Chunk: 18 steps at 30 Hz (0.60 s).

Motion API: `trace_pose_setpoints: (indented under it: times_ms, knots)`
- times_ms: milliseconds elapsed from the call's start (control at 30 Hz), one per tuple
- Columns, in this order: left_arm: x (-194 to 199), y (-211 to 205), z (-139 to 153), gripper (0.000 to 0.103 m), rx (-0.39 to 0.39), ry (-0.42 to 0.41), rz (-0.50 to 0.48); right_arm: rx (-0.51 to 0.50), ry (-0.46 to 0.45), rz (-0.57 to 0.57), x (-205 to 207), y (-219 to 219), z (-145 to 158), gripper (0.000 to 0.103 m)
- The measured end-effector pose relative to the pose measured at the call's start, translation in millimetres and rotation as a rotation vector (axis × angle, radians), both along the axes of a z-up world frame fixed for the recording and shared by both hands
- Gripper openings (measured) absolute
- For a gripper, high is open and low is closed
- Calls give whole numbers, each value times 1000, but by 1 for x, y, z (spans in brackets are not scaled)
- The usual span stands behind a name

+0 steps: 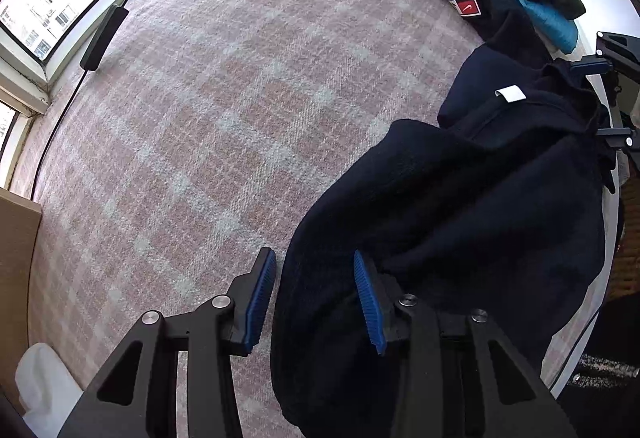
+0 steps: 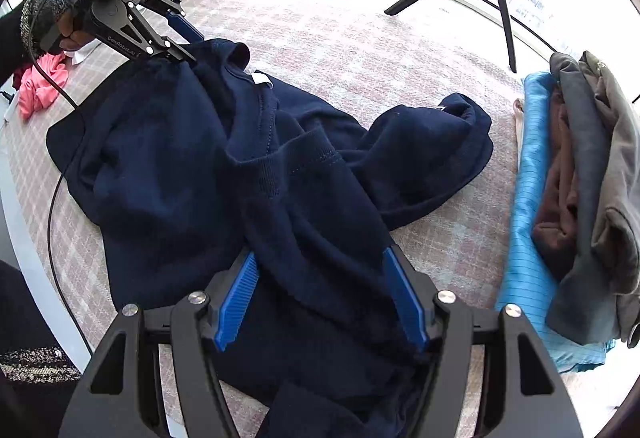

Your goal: Fold clothes

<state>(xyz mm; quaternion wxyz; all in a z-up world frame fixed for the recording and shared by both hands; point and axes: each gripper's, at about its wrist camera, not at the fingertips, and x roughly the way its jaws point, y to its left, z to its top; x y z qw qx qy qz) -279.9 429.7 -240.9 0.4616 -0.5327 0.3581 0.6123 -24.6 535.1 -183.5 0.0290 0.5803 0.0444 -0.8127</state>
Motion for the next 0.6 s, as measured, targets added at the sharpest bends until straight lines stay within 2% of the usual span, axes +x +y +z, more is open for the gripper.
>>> trace_pose_setpoints:
  times_ms: [33, 67, 100, 133, 233, 300, 433, 500, 567, 600]
  knots:
    - [-1, 10, 3, 31, 3, 0, 6, 1, -9, 1, -2, 1, -3, 49]
    - [-7, 19, 7, 26, 6, 2, 8, -38, -30, -13, -8, 4, -8, 11]
    - [-10, 23, 11, 23, 10, 0, 8, -82, -35, -45, -11, 15, -7, 6]
    - [-13, 25, 14, 21, 15, -4, 6, -127, -37, -79, -13, 26, -4, 5]
    - [-18, 31, 20, 21, 28, -6, 6, -171, 33, -157, -16, 59, 21, 6]
    - [-20, 40, 20, 21, 24, -6, -1, -158, 46, -197, -18, 74, 29, 6]
    - [-18, 58, 15, 23, -3, 5, -28, -85, 8, -147, -25, 70, 20, 10]
    - [-2, 76, 11, 23, -10, 1, -25, -43, -11, -122, -22, 64, 15, 18]
    - [28, 117, 1, 23, -13, 9, -30, 0, -23, -102, -17, 57, 11, 40]
    - [46, 118, 0, 24, -17, 13, -33, 22, -27, -96, -14, 53, 5, 44]
